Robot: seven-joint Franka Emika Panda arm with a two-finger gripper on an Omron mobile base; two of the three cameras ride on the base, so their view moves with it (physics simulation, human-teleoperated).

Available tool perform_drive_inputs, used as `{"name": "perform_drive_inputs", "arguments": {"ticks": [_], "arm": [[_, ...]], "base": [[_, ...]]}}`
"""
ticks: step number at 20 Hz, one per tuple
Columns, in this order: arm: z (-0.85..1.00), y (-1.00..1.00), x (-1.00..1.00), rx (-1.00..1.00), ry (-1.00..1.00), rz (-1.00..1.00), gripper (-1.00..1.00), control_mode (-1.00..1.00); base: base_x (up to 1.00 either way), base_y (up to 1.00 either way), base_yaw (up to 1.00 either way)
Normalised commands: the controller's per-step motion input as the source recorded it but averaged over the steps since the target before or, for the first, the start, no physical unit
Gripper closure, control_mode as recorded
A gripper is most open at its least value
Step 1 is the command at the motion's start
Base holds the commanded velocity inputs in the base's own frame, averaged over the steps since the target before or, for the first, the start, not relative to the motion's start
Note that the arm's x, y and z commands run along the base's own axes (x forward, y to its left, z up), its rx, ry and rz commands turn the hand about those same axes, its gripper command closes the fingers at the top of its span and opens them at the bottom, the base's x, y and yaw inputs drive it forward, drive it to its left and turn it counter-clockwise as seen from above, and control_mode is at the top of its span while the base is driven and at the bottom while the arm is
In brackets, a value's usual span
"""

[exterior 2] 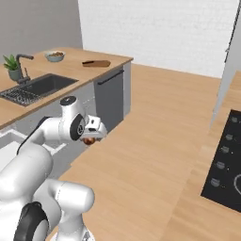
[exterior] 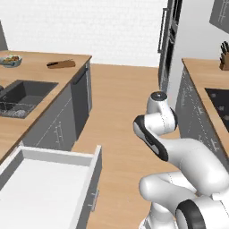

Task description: Pick up the knife from the drawer and place it on the cutting board. Then place the meat from the plate to the cutting board.

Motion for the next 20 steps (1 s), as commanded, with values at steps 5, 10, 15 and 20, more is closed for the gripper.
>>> {"name": "perform_drive_inputs", "arguments": {"ticks": [5,10,15,20], "arm": [[0.0,0.0,0.0,0.0,0.0,0.0,1.0,1.0],[0.0,0.0,0.0,0.0,0.0,0.0,1.0,1.0],[0.0,0.0,0.0,0.0,0.0,0.0,1.0,1.0],[0.0,0.0,0.0,0.0,0.0,0.0,1.0,1.0]], "base": [[1.0,0.06,-0.12],[1.0,0.0,0.0],[1.0,0.01,0.03],[1.0,0.0,0.11]]}}
